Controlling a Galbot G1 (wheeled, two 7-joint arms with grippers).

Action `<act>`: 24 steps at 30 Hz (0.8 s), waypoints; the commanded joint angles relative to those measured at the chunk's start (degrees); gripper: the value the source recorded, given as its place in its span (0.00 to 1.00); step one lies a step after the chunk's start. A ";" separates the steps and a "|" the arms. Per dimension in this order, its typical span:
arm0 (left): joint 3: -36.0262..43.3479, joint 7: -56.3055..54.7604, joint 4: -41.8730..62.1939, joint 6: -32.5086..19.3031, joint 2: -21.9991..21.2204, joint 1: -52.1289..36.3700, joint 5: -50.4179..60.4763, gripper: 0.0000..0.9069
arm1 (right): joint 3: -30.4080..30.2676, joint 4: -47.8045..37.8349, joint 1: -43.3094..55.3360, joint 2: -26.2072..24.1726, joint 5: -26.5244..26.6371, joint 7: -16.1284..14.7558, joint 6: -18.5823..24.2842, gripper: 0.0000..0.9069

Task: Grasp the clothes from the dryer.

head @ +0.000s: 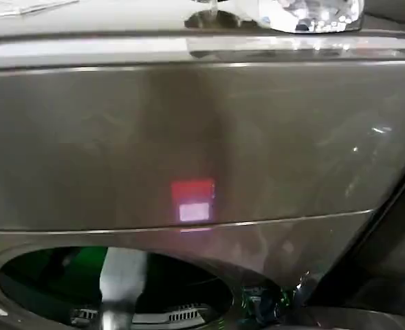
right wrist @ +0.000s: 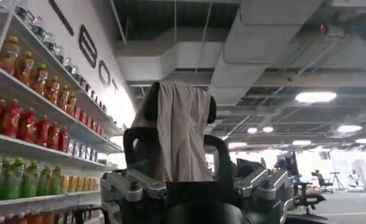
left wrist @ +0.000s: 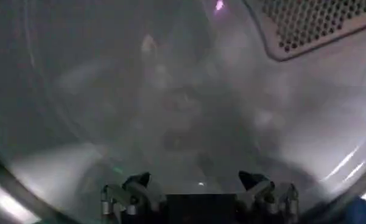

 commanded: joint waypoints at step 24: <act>-2.84 12.86 15.26 -10.77 1.04 -4.05 11.09 1.00 | -4.33 1.70 2.59 2.55 -2.84 -0.15 1.94 1.00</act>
